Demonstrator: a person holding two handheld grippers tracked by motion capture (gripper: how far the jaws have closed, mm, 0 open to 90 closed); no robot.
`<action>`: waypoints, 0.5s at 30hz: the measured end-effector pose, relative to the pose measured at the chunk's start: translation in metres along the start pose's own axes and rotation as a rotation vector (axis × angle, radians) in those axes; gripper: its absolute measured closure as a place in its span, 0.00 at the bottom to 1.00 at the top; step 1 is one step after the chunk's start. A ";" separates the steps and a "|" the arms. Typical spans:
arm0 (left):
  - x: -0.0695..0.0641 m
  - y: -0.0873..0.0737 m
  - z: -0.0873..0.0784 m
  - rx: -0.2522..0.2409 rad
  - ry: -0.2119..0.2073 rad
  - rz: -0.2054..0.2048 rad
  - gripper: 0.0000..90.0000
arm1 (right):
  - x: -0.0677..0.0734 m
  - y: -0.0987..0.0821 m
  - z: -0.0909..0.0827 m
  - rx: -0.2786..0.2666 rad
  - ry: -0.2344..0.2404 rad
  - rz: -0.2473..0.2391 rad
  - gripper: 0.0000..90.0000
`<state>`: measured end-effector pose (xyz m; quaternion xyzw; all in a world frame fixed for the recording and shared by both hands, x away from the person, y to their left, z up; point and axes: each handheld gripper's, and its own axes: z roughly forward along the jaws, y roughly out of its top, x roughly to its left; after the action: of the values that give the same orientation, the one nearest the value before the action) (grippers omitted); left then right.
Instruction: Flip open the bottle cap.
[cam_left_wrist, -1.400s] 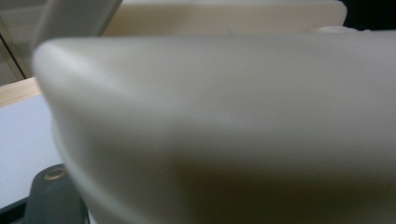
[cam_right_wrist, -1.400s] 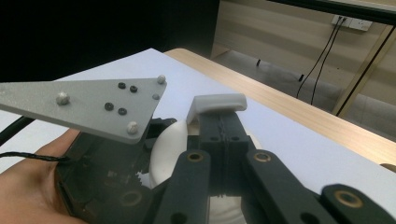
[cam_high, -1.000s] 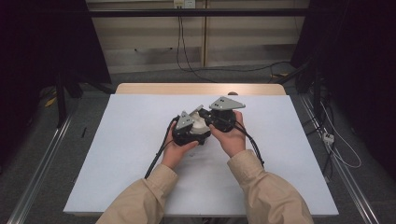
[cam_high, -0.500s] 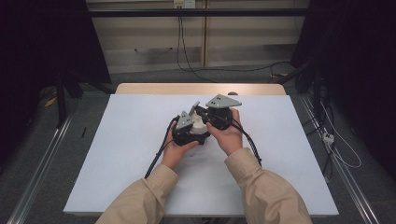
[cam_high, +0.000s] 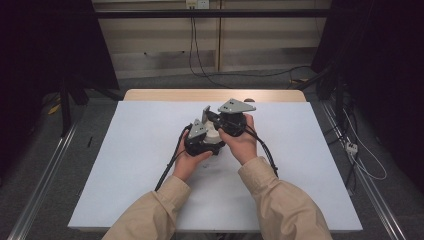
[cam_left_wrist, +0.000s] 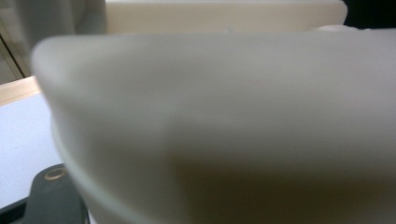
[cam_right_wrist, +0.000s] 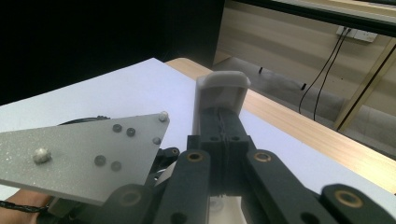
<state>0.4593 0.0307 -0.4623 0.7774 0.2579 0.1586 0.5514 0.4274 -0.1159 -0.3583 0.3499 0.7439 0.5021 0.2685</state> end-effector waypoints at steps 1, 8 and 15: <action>0.000 0.000 0.000 0.000 0.000 0.000 0.21 | 0.000 0.000 0.000 -0.001 0.001 0.002 1.00; 0.000 0.000 0.000 0.000 0.000 0.000 0.21 | -0.001 -0.001 0.003 -0.006 0.001 0.006 1.00; 0.000 0.000 0.000 0.001 0.000 0.000 0.21 | -0.002 -0.001 0.006 -0.006 0.002 0.004 1.00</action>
<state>0.4595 0.0307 -0.4622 0.7777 0.2578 0.1587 0.5510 0.4330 -0.1139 -0.3610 0.3500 0.7420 0.5051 0.2678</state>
